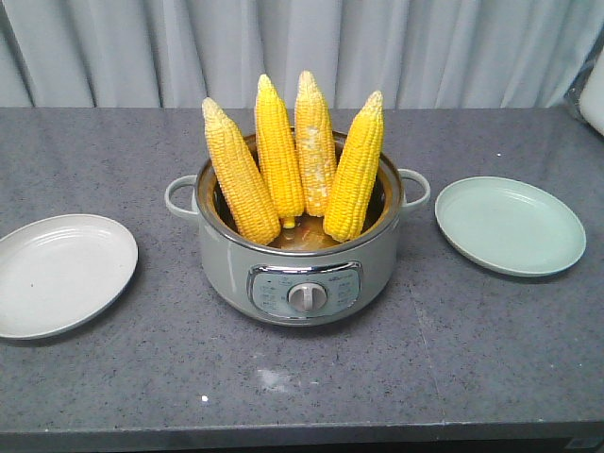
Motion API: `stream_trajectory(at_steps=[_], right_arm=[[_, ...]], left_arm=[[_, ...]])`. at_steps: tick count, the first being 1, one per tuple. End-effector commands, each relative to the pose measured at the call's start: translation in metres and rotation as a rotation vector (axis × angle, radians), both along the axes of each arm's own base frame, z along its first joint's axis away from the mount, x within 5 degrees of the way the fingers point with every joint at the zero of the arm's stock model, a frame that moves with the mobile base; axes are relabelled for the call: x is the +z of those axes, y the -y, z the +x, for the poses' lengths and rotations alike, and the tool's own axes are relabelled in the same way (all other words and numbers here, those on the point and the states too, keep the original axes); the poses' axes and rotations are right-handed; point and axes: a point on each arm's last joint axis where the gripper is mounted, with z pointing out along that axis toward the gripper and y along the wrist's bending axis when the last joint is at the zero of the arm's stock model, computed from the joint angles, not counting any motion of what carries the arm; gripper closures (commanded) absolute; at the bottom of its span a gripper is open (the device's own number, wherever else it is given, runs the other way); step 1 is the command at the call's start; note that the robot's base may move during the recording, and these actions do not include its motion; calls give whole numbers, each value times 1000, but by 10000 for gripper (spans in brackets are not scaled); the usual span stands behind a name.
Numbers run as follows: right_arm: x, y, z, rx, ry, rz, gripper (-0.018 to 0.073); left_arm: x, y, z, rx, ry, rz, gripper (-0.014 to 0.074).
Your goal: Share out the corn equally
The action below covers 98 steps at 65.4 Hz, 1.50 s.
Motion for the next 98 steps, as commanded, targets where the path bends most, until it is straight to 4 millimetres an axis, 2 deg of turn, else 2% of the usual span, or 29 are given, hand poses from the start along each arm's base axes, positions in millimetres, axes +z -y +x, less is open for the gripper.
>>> stream_trajectory(at_steps=[1, 22, 31, 36, 39, 52, 60, 67, 75, 81, 88, 98], right_arm=[[4, 1, -1, -10, 72, -13, 569], [4, 1, -1, -10, 72, -13, 569], [12, 1, -3, -13, 153, 12, 569], [22, 2, -3, -2, 146, 110, 569], [32, 1, -4, 4, 119, 112, 569], [98, -2, -8, 23, -7, 16, 569], [140, -3, -2, 36, -66, 0, 569], [168, -4, 10, 40, -104, -7, 569], [189, -5, 32, 43, -160, -12, 569], [193, -5, 50, 45, -214, -13, 569], [185, -6, 65, 51, -302, -8, 569], [177, -6, 77, 54, -381, -9, 569]], left_arm=[[13, 0, -4, 2, 107, -16, 603], [13, 0, -4, 2, 107, -16, 603], [19, -1, -5, 3, 150, -20, 603], [34, -1, -9, -1, 196, -39, 603], [46, -1, -12, -5, 217, -51, 603], [117, 0, -22, -16, 208, -61, 603], [160, 1, -14, -20, 114, -59, 603], [190, 2, -1, -22, -32, -53, 603], [208, 3, 24, -24, -209, -47, 603], [213, 3, 43, -25, -325, -42, 603], [208, 4, 61, -24, -405, -41, 603], [201, 4, 71, -23, -464, -41, 603]])
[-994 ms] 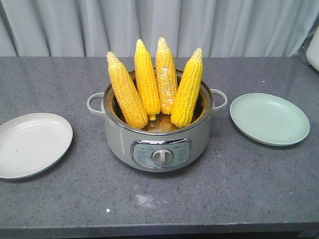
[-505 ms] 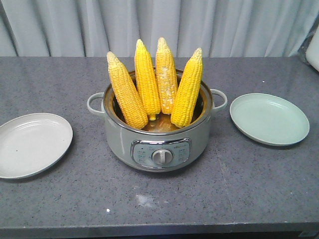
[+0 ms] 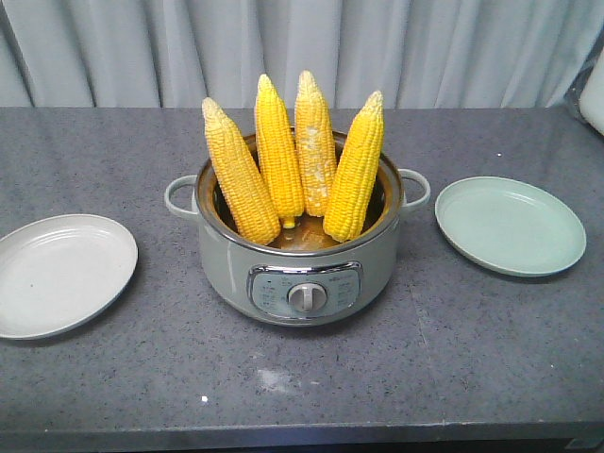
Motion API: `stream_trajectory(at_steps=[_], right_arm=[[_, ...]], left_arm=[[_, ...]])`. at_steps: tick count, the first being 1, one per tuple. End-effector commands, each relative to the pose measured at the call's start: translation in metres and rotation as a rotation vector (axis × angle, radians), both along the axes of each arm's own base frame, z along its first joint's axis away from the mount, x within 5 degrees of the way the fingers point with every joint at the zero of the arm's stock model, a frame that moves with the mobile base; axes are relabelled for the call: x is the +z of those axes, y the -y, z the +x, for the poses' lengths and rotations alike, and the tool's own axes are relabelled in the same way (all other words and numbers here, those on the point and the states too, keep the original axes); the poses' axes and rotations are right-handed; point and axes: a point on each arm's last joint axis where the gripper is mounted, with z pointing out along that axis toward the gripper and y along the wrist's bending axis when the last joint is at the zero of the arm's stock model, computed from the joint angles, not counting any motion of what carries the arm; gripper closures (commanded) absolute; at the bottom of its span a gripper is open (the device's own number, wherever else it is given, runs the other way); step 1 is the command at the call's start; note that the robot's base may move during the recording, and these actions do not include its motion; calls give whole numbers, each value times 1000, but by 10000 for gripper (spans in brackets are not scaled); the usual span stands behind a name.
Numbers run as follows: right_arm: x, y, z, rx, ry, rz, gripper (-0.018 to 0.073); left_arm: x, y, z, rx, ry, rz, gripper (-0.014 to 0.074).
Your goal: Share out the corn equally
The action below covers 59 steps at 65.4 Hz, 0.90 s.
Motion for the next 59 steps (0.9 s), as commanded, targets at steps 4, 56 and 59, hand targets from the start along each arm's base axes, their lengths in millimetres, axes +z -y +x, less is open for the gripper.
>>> stream_trajectory(at_steps=[4, 56, 59], right_arm=[[11, 1, 10, -10, 55, -6, 568], [4, -18, 64, 205, -103, 14, -146], [8, -21, 71, 231, -100, 25, -140]], left_arm=[[12, 0, 5, 2, 63, -16, 601], [-4, 46, 24, -518, -47, 7, -32], [-6, 53, 26, -567, -57, 14, -29]])
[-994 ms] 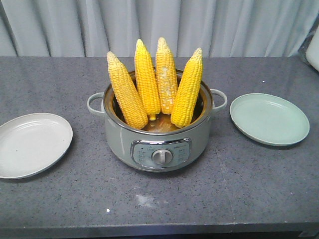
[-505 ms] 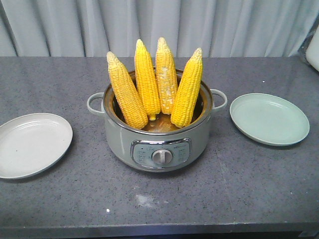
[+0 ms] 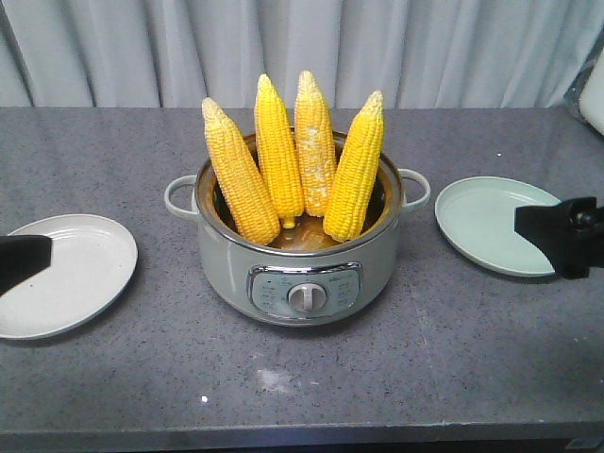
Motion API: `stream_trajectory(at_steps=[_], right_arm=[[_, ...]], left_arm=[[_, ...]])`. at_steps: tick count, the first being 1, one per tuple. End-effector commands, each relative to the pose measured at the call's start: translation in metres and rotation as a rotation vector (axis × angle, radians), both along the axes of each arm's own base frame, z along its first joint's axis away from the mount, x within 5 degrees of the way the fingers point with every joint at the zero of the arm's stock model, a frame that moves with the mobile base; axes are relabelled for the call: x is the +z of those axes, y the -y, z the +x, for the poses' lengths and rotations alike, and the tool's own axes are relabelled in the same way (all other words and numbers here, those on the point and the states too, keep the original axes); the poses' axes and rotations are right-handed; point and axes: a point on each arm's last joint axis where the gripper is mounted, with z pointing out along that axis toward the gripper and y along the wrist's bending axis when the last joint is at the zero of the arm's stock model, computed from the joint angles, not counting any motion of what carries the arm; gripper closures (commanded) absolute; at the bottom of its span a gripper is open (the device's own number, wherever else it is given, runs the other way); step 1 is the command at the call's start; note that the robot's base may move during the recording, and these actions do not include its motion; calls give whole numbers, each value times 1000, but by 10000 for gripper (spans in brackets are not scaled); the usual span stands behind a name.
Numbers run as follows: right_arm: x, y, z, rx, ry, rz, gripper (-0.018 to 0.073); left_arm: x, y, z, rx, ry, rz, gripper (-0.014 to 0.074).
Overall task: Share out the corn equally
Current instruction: 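Move the right gripper to the corn cob nearest the green plate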
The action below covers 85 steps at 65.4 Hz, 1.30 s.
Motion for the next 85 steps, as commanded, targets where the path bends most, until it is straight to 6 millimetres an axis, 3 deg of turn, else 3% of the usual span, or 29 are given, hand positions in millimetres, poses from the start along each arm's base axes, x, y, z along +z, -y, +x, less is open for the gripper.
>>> stream_trajectory(at_steps=[1, 12, 21, 40, 54, 70, 85], right_arm=[[24, -4, 13, 36, 99, 31, -139], [30, -12, 45, 92, 83, 39, -136], [27, -34, 76, 153, 78, 32, -132], [22, -69, 139, 219, 57, 45, -124], [10, -79, 181, 218, 25, 71, -111], [-2, -90, 219, 228, 1, 119, -85], [-6, -98, 228, 289, -48, 150, 18]], left_arm=[[11, 14, 7, -81, 60, -44, -29], [2, 31, 18, -165, 20, -38, -22], [1, 41, 25, -179, 46, -54, -12], [5, 42, 27, -163, 78, -82, 11], [5, 42, 27, -163, 78, -82, 11], [5, 42, 27, -163, 78, -82, 11], [5, 42, 27, -163, 78, -82, 11]])
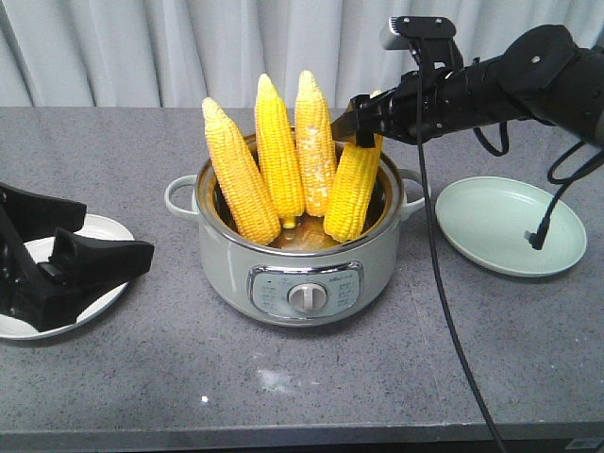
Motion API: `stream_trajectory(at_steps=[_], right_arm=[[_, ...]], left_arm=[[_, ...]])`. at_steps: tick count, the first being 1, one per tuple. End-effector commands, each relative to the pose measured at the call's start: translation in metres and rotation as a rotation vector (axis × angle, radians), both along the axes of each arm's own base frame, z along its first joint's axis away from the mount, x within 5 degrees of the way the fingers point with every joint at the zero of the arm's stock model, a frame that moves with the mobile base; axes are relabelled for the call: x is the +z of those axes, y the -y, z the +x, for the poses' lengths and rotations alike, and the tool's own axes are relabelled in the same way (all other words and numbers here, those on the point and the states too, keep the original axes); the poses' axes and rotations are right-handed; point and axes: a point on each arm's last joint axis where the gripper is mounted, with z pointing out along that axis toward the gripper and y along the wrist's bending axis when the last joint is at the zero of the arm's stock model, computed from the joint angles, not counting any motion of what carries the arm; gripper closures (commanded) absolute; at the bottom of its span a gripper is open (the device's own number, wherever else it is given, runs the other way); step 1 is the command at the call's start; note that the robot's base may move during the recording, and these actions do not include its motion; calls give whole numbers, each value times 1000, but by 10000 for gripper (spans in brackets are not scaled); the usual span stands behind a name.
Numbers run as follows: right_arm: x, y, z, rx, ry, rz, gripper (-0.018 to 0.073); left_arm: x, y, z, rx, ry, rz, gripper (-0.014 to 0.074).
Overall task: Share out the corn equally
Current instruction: 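Move the right gripper to the corn cob nearest the green plate, then grasp the corn cob with the right gripper and lift it out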
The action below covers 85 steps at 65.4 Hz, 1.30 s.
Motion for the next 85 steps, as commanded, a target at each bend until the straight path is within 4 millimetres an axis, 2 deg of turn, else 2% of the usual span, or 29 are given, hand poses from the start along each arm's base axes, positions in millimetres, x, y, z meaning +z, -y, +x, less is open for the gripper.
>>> stream_trajectory(at_steps=[1, 15, 28, 37, 48, 63, 75, 85], right_arm=[[36, 0, -7, 3, 92, 56, 25], [35, -2, -9, 35, 78, 57, 141], [36, -3, -10, 38, 75, 80, 302], [44, -3, -14, 49, 88, 91, 328], [66, 0, -28, 58, 138, 92, 323], [117, 9, -65, 69, 279, 75, 319], [153, 24, -99, 31, 391, -21, 313], [165, 42, -117, -85, 397, -151, 313]], left_arm=[[17, 1, 0, 23, 74, -69, 11], [17, 1, 1, 23, 75, -68, 11], [17, 1, 1, 23, 75, -68, 11], [17, 1, 1, 23, 75, -68, 11], [17, 1, 1, 23, 75, -68, 11], [17, 1, 1, 23, 74, -68, 11], [17, 1, 1, 23, 74, -68, 11], [17, 1, 1, 23, 74, -68, 11]])
